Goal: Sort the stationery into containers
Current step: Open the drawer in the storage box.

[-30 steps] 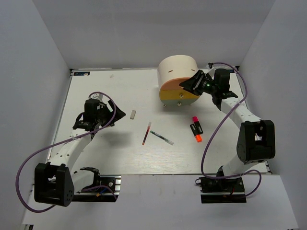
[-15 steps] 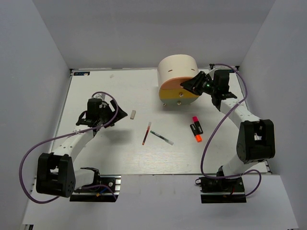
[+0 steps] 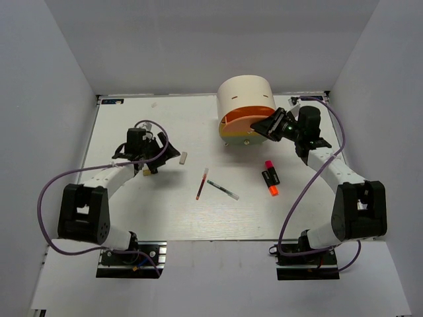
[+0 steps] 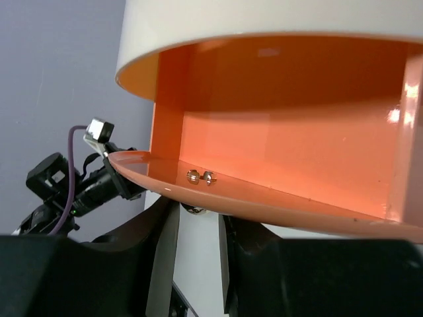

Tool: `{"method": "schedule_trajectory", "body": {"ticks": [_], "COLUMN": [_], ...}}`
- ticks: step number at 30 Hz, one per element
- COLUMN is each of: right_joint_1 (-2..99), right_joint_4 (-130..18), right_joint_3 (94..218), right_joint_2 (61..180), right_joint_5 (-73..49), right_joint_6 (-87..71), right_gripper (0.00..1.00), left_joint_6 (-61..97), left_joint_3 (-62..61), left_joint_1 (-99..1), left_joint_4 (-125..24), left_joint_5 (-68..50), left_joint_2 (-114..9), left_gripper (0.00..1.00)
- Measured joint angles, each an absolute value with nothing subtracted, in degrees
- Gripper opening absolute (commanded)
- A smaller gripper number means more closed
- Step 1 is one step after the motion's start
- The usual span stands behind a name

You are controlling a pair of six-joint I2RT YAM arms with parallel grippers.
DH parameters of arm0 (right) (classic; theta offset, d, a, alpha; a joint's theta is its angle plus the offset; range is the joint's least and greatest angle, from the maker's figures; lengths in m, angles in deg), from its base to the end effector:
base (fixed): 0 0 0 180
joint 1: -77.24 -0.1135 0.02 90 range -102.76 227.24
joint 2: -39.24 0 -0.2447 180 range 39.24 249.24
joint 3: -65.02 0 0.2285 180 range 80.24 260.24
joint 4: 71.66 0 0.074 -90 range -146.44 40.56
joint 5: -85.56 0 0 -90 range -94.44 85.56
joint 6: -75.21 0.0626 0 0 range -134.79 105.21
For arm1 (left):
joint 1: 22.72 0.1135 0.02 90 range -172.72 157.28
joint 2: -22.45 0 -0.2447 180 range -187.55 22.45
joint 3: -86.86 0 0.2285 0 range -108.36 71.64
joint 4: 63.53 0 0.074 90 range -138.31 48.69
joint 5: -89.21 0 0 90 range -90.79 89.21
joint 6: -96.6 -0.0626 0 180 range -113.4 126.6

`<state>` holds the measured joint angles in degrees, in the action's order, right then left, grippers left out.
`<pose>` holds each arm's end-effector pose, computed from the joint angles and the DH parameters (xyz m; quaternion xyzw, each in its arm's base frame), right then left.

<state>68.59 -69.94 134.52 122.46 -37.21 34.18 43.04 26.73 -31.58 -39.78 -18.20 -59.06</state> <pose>0.3263 0.0839 0.2686 0.1027 0.7755 0.4767 0.4010 0.2846 -0.0633 0.1774 -0.1617 0.9011 -0.2744 0.2943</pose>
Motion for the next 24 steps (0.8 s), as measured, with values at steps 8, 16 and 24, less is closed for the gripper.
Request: {"method": "schedule_trajectory", "body": {"ticks": [8, 16, 24], "right_joint_1": [68.59, 68.59, 68.59], "right_joint_4": [-69.41, -68.28, -65.98], "right_joint_3": [134.37, 132.66, 130.11], "right_joint_2": [122.12, 121.33, 119.47], "right_joint_5": [-37.41, -37.61, -37.61], "right_joint_6": [33.85, 32.83, 31.73], "right_gripper": [0.4, 0.52, 0.53], "left_joint_6": [40.53, 33.53, 27.59], "left_joint_3": [19.28, 7.87, 2.95], "left_joint_1": [-32.35, -35.58, -39.69], "left_joint_4": [-40.32, -35.67, -28.52], "left_joint_5": [-20.03, -17.19, -10.44], "left_joint_2": [-69.09, -78.91, -84.02], "left_gripper": [0.9, 0.9, 0.78]}}
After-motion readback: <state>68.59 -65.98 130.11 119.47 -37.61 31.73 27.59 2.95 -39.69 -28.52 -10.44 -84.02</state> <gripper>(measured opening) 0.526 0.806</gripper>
